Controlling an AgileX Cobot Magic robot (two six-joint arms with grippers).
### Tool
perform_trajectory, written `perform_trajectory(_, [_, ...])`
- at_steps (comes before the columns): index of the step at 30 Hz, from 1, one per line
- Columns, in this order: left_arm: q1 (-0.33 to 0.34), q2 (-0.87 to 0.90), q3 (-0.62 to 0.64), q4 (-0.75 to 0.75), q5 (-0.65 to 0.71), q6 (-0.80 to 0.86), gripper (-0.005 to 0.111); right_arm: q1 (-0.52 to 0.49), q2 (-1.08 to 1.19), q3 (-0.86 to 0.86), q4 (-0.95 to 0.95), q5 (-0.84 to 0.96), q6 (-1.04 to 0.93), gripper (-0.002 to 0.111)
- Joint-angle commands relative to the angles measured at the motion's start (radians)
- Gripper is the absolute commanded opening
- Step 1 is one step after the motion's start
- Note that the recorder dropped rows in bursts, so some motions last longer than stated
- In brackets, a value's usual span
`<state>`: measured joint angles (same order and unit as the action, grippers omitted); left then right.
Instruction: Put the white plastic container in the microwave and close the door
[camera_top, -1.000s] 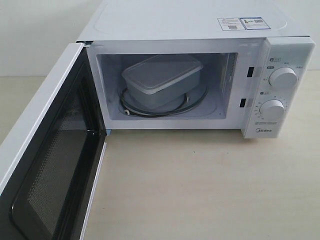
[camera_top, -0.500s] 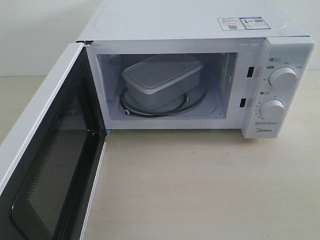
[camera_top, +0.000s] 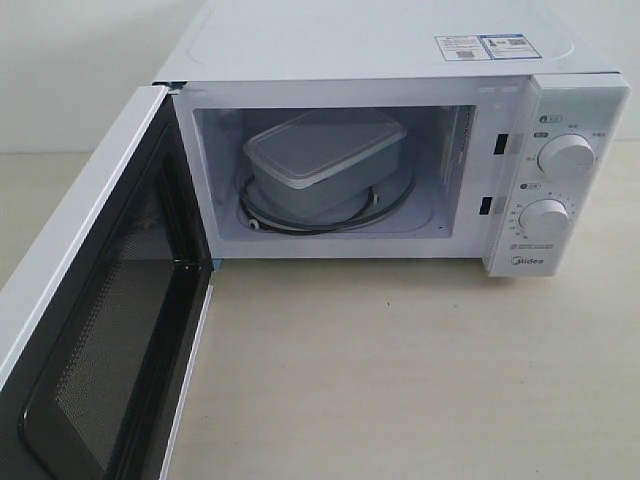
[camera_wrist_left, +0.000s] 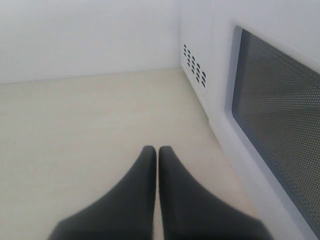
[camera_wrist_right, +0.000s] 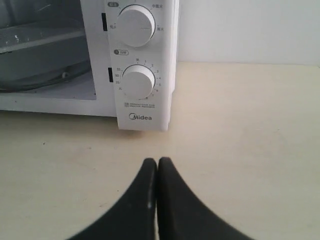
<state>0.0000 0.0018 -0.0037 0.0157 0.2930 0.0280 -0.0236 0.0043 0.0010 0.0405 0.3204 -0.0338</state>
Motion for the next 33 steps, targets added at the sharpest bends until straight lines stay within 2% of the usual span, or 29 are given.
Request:
perform_trajectory(1, [0.001, -0.002, 0.004, -0.008, -0.006, 0.002, 0.004, -0.006, -0.004, -0.001, -0.016, 0.007, 0.034, 0.0])
perform_trajectory(33, [0.001, -0.002, 0.004, -0.008, -0.008, 0.002, 0.004, -0.006, -0.004, -0.001, -0.009, 0.002, 0.034, 0.0])
